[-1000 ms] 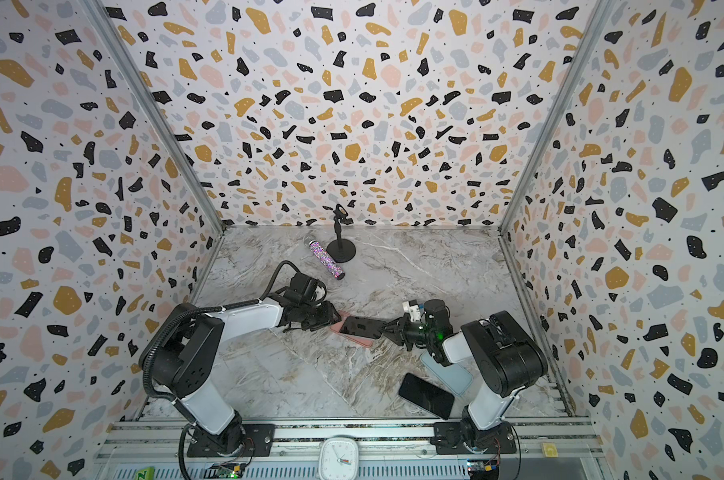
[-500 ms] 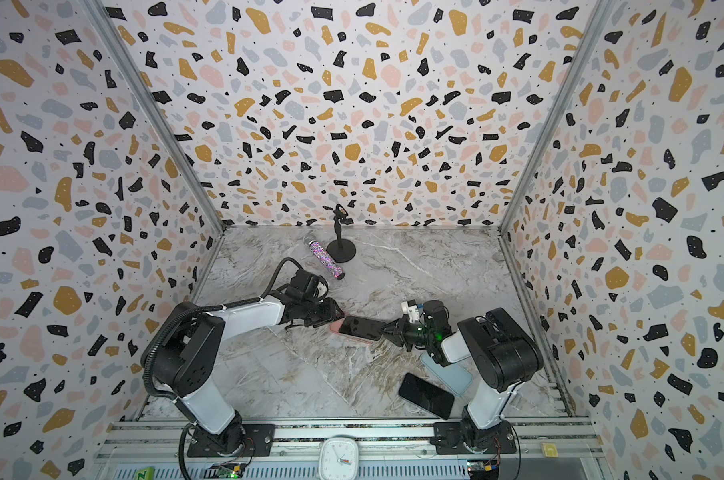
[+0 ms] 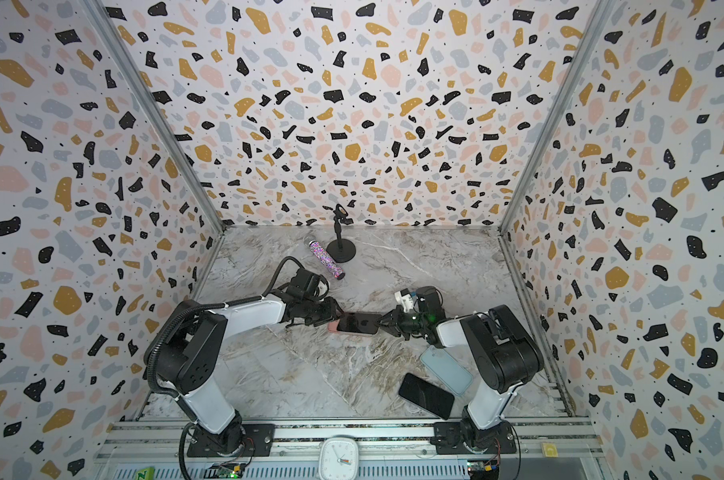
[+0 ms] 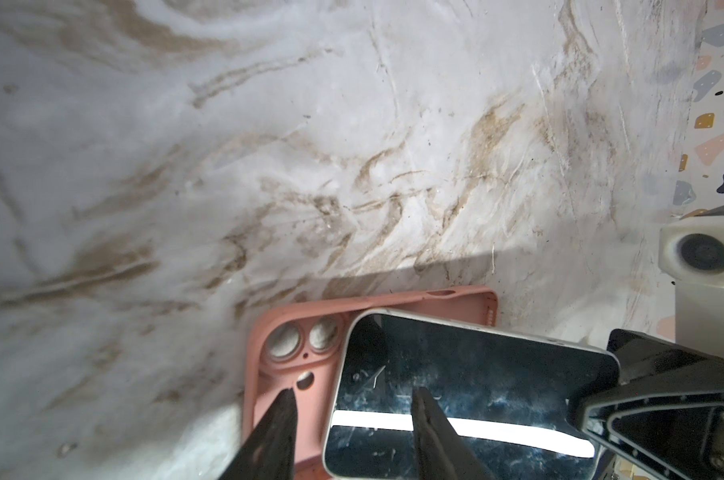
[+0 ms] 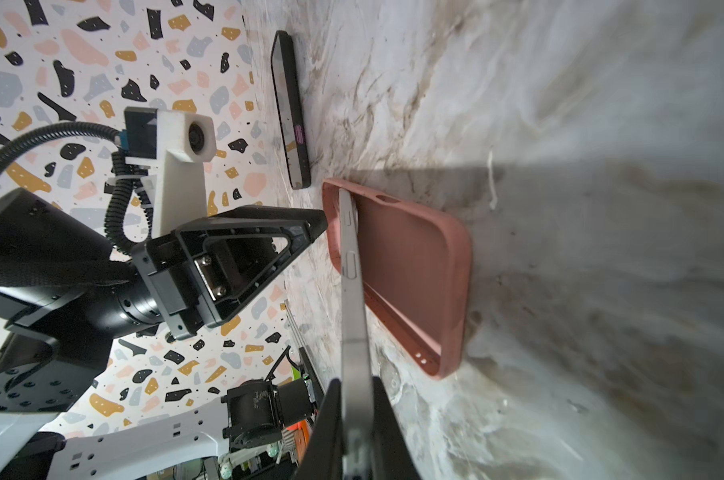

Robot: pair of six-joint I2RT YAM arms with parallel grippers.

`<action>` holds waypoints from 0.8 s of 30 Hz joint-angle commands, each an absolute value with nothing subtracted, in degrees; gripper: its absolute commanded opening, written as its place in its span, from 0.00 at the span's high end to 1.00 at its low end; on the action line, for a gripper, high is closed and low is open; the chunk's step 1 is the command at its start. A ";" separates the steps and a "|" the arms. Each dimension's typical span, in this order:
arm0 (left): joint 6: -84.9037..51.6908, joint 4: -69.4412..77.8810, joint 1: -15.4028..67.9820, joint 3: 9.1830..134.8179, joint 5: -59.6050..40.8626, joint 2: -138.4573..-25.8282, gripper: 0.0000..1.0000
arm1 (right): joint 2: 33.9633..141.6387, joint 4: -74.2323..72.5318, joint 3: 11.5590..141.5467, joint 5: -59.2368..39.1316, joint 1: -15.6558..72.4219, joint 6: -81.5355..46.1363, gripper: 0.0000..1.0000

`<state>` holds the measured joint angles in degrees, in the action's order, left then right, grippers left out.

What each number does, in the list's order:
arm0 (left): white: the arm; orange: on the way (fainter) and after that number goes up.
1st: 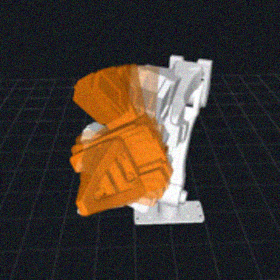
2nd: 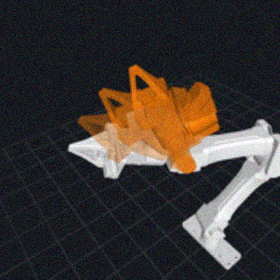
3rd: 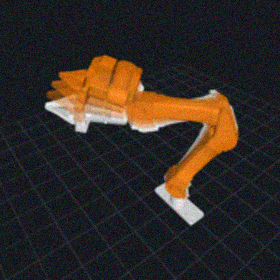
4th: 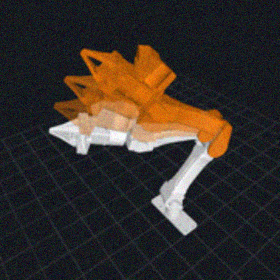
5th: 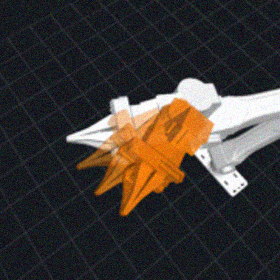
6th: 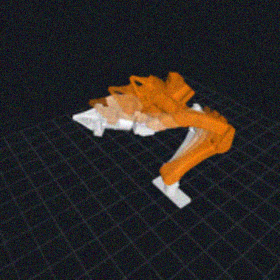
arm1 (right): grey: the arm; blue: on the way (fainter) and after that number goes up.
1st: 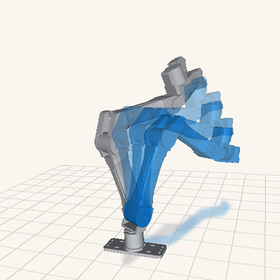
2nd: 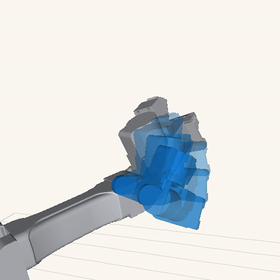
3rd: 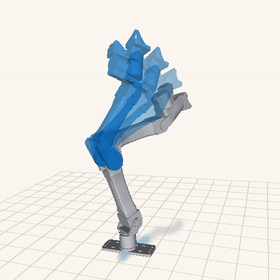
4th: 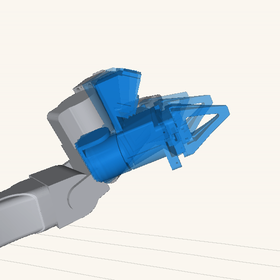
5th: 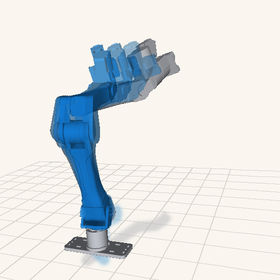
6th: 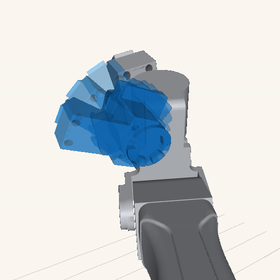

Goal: Put the phone into the phone case

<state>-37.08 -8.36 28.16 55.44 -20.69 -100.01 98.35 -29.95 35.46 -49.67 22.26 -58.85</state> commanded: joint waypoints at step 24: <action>-35.94 -7.51 24.93 54.62 -22.10 -100.59 0.55 | 106.25 -6.74 43.94 -52.45 22.15 -45.31 1.00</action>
